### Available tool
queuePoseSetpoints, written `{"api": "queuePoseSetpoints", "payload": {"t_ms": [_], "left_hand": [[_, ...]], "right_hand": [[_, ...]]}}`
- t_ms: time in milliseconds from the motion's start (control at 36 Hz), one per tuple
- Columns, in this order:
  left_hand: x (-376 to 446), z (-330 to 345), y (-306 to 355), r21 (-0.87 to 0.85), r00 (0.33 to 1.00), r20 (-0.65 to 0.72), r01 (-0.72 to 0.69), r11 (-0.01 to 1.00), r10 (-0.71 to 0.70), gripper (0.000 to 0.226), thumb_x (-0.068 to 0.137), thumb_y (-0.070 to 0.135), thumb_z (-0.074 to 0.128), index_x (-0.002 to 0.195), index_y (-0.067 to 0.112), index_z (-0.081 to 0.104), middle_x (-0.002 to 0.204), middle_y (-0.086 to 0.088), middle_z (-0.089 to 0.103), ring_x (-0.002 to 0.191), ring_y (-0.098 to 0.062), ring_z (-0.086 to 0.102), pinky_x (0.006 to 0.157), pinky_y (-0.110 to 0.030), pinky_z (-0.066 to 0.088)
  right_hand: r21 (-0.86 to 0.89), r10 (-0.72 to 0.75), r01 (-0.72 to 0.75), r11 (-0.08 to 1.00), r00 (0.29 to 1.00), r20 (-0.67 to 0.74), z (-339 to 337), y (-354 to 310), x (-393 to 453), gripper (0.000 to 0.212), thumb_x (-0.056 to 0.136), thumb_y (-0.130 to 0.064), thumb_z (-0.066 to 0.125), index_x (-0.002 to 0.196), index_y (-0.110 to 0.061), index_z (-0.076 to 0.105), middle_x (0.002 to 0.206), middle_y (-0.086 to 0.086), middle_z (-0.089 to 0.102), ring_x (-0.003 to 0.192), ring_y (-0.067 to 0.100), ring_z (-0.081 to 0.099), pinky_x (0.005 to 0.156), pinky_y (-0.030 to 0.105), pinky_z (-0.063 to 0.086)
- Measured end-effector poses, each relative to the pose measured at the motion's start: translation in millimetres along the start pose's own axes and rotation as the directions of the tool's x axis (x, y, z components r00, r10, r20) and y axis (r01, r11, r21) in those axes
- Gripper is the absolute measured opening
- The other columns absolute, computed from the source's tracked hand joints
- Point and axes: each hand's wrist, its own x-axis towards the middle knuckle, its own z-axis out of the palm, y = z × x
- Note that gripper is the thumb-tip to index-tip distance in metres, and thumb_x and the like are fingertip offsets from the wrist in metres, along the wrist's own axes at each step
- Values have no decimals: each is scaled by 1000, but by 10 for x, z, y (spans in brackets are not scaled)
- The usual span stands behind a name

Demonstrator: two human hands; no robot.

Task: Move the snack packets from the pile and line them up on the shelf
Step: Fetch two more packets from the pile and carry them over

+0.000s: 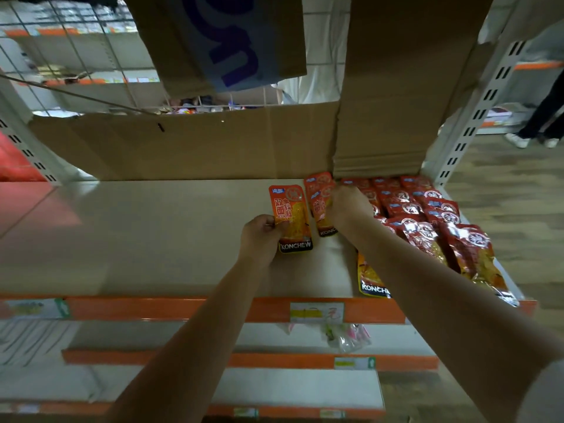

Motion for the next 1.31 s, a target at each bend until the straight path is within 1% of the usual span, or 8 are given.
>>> {"api": "queuePoseSetpoints", "payload": {"t_ms": [278,417,694,806,889,972,1194,1306], "left_hand": [[3,-7,19,-40,1000,17,10,999,-9,7,87,9,64,82,9,59,74,3,61,67,-8,59,59,-20,46],[-65,13,19,-74,1000,26,16,997,-14,8,86,9,64,81,10,60,75,2,62,71,-12,61,66,-27,48],[-139,215,97,-61,996,85,27,998,-22,12,86,9,64,77,12,59,78,-3,63,78,-21,64,78,-38,53],[-126,448,101,59,994,108,-8,998,1,9,84,14,67,77,15,62,89,-11,69,87,-28,66,81,-42,53],[-86,600,73,185,993,110,-59,981,39,11,83,20,68,88,10,66,91,-8,70,84,-24,66,71,-33,51],[-73,670,62,350,988,101,-149,925,120,11,86,19,61,92,10,63,89,-5,68,80,-21,63,59,-26,44],[-4,543,106,756,961,166,-269,596,223,39,91,51,48,102,15,57,101,-4,65,93,-25,60,69,-30,43],[178,557,80,800,942,189,-312,512,279,58,90,53,48,132,13,42,131,-9,50,125,-30,40,100,-43,34]], "right_hand": [[-235,-36,32,972,999,-16,44,-80,-21,21,92,-7,45,108,-5,59,111,13,61,104,28,58,75,32,44],[-314,-98,85,946,995,-26,62,-26,-41,25,91,-11,50,114,-9,57,120,12,55,116,29,46,87,36,44],[-72,-120,109,991,976,-181,-100,295,-163,33,90,-12,49,121,-13,58,123,13,55,117,32,44,84,34,43],[-48,-99,92,995,978,-183,-173,446,-276,33,86,-15,53,117,-12,61,121,12,55,117,32,44,86,34,43],[-38,-93,87,995,977,-193,-214,512,-353,34,85,-14,54,118,-10,62,119,13,56,116,32,44,86,34,42],[-38,-88,83,996,978,-188,-230,553,-410,33,86,-12,54,118,-12,61,121,11,56,117,29,44,87,34,42],[-24,-109,106,994,978,-180,-206,573,-422,34,86,-9,52,119,-9,60,121,10,56,117,28,43,87,33,41],[20,-99,105,994,978,-184,-181,547,-370,36,87,-11,50,122,-12,59,124,8,55,119,29,43,90,35,41]]}}
